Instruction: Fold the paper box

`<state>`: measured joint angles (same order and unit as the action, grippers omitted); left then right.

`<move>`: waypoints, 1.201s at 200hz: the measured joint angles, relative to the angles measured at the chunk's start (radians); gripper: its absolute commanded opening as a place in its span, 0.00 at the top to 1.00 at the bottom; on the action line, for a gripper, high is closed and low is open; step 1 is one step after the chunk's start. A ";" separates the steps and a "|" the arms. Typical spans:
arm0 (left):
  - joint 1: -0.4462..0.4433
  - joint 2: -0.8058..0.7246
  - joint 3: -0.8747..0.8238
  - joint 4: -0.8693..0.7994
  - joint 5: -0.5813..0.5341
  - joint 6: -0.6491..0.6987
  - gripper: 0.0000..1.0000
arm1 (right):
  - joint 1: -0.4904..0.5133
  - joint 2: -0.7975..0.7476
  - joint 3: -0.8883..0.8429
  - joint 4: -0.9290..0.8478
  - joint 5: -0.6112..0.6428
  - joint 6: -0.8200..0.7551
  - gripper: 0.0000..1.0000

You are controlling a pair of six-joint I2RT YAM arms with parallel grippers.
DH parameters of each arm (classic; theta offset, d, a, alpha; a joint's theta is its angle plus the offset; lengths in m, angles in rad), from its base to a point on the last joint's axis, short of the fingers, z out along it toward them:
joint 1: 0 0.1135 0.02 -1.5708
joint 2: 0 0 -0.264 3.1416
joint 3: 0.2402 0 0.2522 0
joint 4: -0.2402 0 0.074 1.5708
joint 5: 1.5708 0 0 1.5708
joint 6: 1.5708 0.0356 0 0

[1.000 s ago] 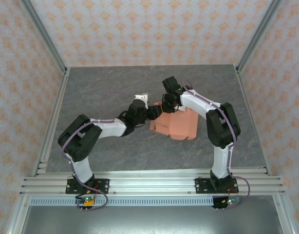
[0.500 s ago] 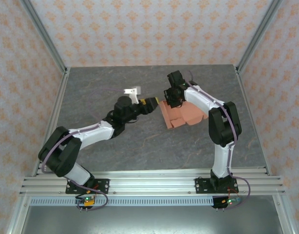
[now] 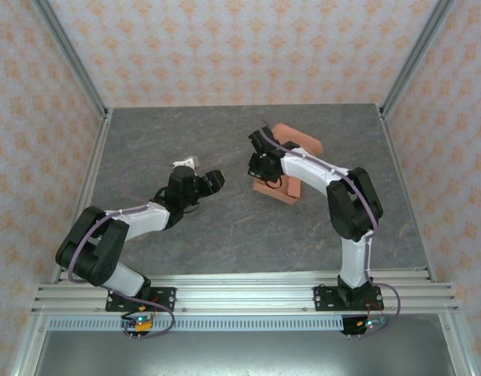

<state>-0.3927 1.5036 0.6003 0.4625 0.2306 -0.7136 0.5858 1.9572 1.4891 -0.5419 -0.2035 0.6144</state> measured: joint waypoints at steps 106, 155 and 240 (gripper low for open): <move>0.003 0.068 -0.002 -0.011 -0.057 0.025 0.28 | 0.034 0.002 0.001 -0.091 0.100 -0.107 0.63; 0.003 0.073 -0.003 -0.011 -0.058 0.034 0.28 | 0.092 0.001 0.006 -0.133 0.167 -0.098 0.68; 0.003 0.075 -0.006 -0.025 -0.060 0.057 0.28 | 0.142 -0.132 -0.098 -0.087 0.274 -0.089 0.64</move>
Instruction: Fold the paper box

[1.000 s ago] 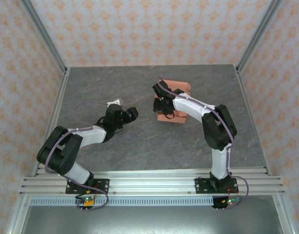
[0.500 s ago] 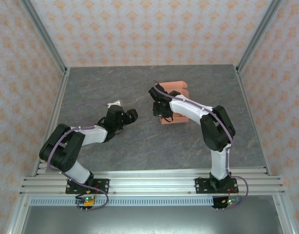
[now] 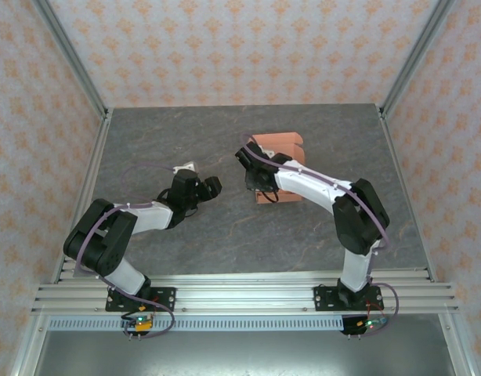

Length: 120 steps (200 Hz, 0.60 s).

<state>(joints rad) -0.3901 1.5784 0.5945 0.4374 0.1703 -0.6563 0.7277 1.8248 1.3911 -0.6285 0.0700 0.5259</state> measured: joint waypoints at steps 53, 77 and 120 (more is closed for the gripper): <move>0.000 0.000 0.000 -0.008 0.000 0.003 0.28 | 0.000 0.021 -0.015 0.060 0.011 0.009 0.71; 0.000 0.000 0.000 -0.008 0.000 0.003 0.28 | 0.000 0.056 -0.015 0.073 0.009 0.020 0.76; 0.000 0.016 0.000 -0.008 0.000 0.002 0.29 | 0.000 0.088 -0.030 0.089 0.009 0.036 0.76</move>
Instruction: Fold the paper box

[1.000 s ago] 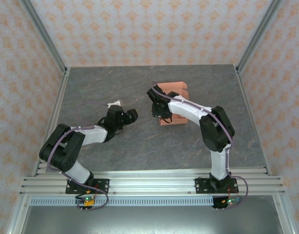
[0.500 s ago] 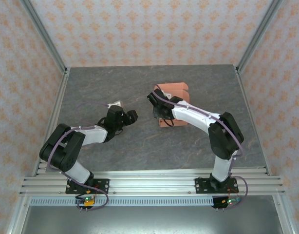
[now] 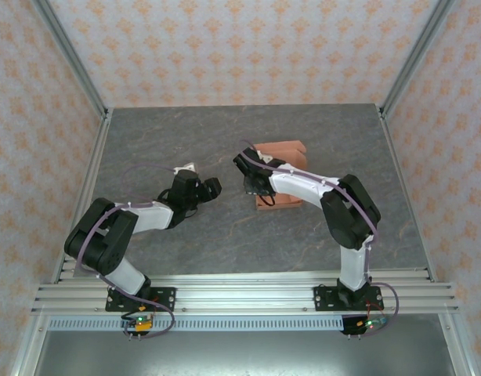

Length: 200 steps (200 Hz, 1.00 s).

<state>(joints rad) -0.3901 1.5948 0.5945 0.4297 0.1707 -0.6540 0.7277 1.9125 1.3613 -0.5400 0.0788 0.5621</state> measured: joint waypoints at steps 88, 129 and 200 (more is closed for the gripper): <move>0.000 0.023 0.002 -0.001 0.004 0.000 0.29 | 0.000 0.010 -0.015 0.045 0.001 0.013 0.73; 0.000 0.023 0.009 -0.004 0.004 0.000 0.29 | 0.000 0.003 -0.037 0.045 0.000 -0.001 0.73; 0.000 0.023 0.013 -0.008 0.004 0.000 0.30 | 0.000 -0.042 -0.043 0.040 0.008 -0.059 0.67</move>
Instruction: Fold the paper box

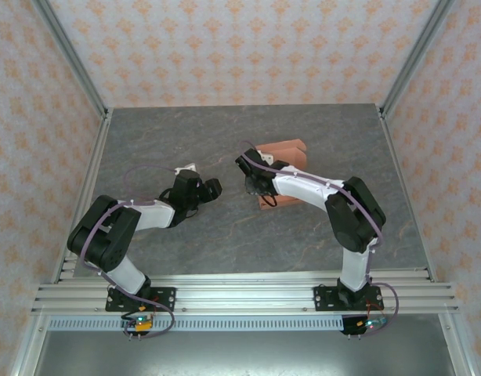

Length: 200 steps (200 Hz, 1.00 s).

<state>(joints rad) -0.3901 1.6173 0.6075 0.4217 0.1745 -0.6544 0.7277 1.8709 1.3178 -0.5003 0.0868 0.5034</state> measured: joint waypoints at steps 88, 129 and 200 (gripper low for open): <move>0.000 0.000 0.000 0.000 0.000 0.000 0.30 | -0.024 0.111 0.027 -0.010 -0.115 -0.023 1.00; 0.000 0.014 0.000 0.001 0.005 -0.003 0.30 | -0.081 0.164 0.096 0.018 -0.279 -0.049 1.00; 0.000 0.038 0.000 0.043 0.053 -0.010 0.30 | -0.090 0.193 0.120 0.064 -0.354 -0.053 0.85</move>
<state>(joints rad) -0.3901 1.6550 0.6075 0.4652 0.2279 -0.6647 0.6376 2.0644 1.4376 -0.4362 -0.2672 0.4507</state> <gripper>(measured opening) 0.699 0.119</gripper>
